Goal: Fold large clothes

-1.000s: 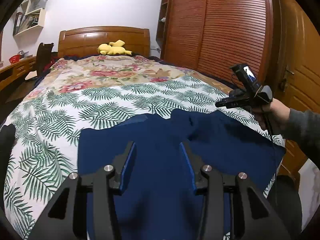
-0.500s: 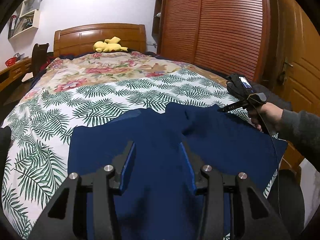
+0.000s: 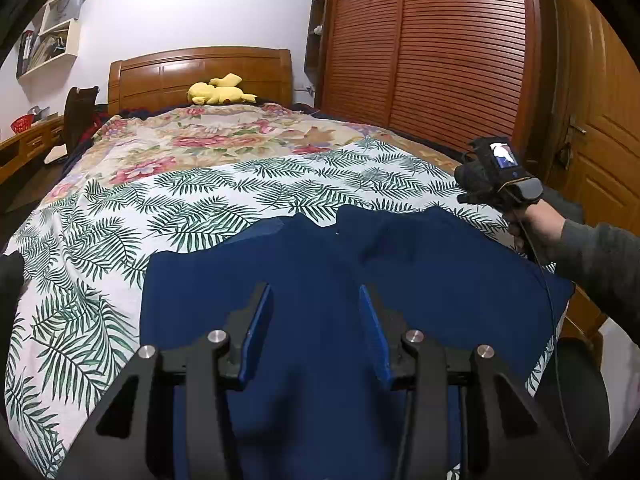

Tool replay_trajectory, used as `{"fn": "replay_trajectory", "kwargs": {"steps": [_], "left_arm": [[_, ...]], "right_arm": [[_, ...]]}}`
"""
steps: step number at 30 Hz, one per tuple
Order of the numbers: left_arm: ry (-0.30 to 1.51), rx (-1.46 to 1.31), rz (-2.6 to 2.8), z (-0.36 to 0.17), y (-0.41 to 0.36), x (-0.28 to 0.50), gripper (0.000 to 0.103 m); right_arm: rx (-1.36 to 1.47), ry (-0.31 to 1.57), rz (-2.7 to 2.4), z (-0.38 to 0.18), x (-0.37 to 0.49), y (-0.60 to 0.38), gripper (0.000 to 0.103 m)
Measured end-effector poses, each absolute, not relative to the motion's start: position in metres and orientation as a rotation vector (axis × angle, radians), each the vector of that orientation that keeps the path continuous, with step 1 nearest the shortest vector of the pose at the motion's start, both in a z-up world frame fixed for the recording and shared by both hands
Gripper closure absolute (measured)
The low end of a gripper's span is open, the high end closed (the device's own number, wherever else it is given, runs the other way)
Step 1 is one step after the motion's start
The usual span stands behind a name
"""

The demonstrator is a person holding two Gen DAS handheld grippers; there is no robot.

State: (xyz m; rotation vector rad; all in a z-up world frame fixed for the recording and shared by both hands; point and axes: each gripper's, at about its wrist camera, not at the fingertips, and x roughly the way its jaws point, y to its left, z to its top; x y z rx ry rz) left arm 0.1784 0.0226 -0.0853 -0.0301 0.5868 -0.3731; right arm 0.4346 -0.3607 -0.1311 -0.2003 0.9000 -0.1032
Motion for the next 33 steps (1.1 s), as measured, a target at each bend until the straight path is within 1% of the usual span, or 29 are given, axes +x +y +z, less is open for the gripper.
{"fn": "replay_trajectory", "kwargs": {"steps": [2, 6, 8, 9, 10, 11, 12, 15, 21, 28, 33], "left_arm": [[0.584, -0.03, -0.376, -0.085, 0.023, 0.178, 0.06], [0.58, -0.032, -0.38, -0.083, 0.023, 0.177, 0.06], [0.578, -0.032, -0.383, -0.083, 0.022, 0.177, 0.06], [0.578, -0.03, -0.384, -0.083, 0.021, 0.177, 0.06], [0.578, -0.027, -0.385, -0.083, 0.02, 0.177, 0.06], [0.578, -0.026, -0.387, -0.083, 0.019, 0.177, 0.06], [0.578, -0.024, -0.388, -0.083, 0.019, 0.177, 0.06], [0.579, -0.019, -0.388, -0.083, 0.016, 0.177, 0.06], [0.569, 0.001, -0.384, -0.083, 0.011, 0.166, 0.06], [0.588, 0.004, -0.346, -0.09, 0.015, 0.135, 0.059], [0.621, -0.012, -0.315, -0.091, 0.025, 0.107, 0.058]], "right_arm": [[-0.168, 0.879, -0.088, -0.12, 0.427, -0.366, 0.1], [-0.178, 0.834, -0.005, -0.097, 0.403, -0.357, 0.093], [-0.166, 0.818, 0.051, -0.085, 0.383, -0.35, 0.083], [-0.167, 0.812, 0.072, -0.084, 0.377, -0.347, 0.072], [-0.172, 0.805, 0.097, -0.08, 0.367, -0.34, 0.065], [-0.181, 0.796, 0.131, -0.076, 0.353, -0.332, 0.062], [-0.196, 0.791, 0.15, -0.075, 0.345, -0.325, 0.057], [-0.272, 0.804, 0.211, -0.078, 0.321, -0.298, 0.056], [-0.281, 0.838, 0.374, -0.088, 0.279, -0.251, 0.055], [-0.268, 0.857, 0.576, -0.112, 0.233, -0.198, 0.056], [-0.297, 0.855, 0.609, -0.127, 0.22, -0.182, 0.055]]}}
